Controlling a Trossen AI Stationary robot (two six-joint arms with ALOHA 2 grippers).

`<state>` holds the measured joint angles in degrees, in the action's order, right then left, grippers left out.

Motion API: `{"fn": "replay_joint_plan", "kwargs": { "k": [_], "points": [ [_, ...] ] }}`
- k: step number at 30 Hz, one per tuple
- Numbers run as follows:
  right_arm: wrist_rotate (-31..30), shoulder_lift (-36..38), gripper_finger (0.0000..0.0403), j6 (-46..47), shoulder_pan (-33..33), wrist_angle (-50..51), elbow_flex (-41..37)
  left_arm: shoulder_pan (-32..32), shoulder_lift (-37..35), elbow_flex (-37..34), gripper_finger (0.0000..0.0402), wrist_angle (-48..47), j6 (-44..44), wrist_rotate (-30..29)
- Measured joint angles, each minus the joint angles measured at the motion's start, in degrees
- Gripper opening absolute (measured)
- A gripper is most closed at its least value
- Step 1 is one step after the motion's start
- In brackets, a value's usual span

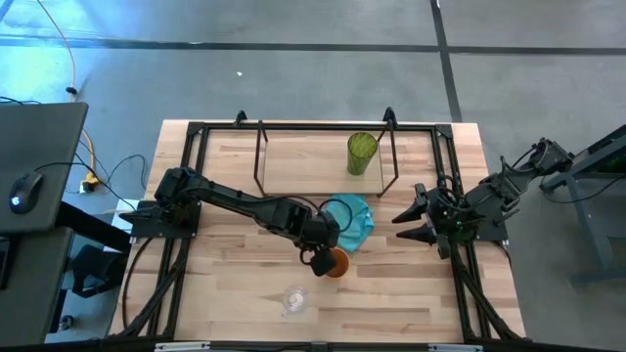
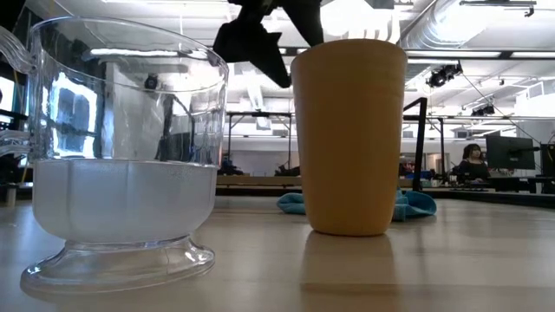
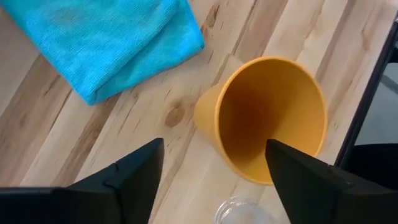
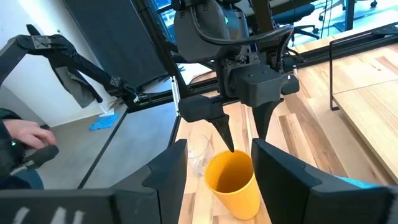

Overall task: Stack small to large cups/mugs on shelf
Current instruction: Put the yellow cup on the shelf

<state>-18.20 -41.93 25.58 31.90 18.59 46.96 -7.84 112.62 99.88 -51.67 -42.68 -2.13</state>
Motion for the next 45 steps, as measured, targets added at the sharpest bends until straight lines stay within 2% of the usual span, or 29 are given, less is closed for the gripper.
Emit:
{"fn": "replay_joint_plan", "kwargs": {
  "k": [9, 18, 32, 39, 45],
  "points": [
    [0.00, -0.07, 0.0172, 0.11, 0.00, 0.00, 0.00, 0.31, 0.00, -0.02, 0.0222, 2.15, 0.92, -0.28],
    [-0.02, -0.11, 0.0172, 0.55, 0.00, -0.02, 0.00, 0.44, 1.76, -0.07, 0.0229, 3.63, 1.62, 1.27],
    [0.00, -0.11, 0.0172, 1.44, 0.00, -0.13, 0.00, 0.76, 3.97, -0.28, 0.0219, 3.42, 2.37, 2.19],
    [0.02, -0.11, 0.0172, 1.42, 0.00, -0.15, 0.00, 0.76, 3.76, -0.20, 0.0192, 3.65, 2.38, 1.71],
    [0.01, -0.11, 0.0172, 1.42, 0.01, -0.15, 0.00, 0.76, 3.76, -0.20, 0.0145, 3.58, 2.37, 1.83]
  ]
}}
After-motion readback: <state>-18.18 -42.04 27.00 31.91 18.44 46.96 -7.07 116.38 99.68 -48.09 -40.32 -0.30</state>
